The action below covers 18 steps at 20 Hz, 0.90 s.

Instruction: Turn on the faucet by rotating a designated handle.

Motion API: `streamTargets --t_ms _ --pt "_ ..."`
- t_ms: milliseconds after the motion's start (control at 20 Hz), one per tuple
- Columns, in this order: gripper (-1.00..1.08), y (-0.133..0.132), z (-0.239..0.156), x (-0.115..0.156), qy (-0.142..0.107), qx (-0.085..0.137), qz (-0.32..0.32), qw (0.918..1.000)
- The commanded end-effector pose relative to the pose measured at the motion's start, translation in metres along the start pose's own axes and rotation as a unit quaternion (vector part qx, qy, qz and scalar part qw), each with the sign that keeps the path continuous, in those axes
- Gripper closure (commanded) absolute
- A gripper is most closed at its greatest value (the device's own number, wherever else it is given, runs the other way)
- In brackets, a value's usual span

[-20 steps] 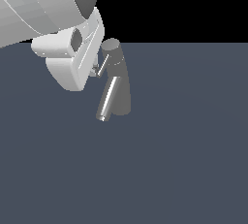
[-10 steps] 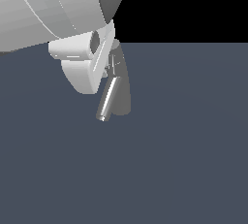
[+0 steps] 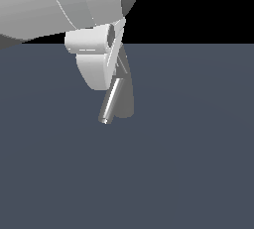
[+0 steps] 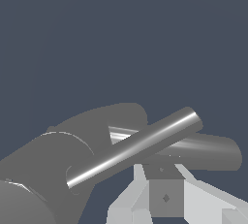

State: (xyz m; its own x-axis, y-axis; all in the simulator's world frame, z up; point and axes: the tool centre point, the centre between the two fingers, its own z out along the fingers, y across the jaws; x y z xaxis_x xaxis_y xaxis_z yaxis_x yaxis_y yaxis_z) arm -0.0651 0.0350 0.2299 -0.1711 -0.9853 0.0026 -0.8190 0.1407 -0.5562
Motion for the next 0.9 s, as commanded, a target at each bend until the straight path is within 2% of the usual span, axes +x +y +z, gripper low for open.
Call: streamTargets --t_ms 0,400,450,500,850 --pt "1.08 -0.012 0.001 0.034 0.015 0.002 0.024 0.9996" --pt "1.08 -0.029 -0.001 0.07 0.022 0.002 0.031 0.9993" --pt "1.08 -0.029 -0.001 0.07 0.022 0.002 0.031 0.9993" --pt "1.08 -0.031 0.0 0.016 -0.012 0.001 -0.006 0.9999" --pt "1.08 -0.054 0.0 0.035 -0.001 0.001 0.006 1.0"
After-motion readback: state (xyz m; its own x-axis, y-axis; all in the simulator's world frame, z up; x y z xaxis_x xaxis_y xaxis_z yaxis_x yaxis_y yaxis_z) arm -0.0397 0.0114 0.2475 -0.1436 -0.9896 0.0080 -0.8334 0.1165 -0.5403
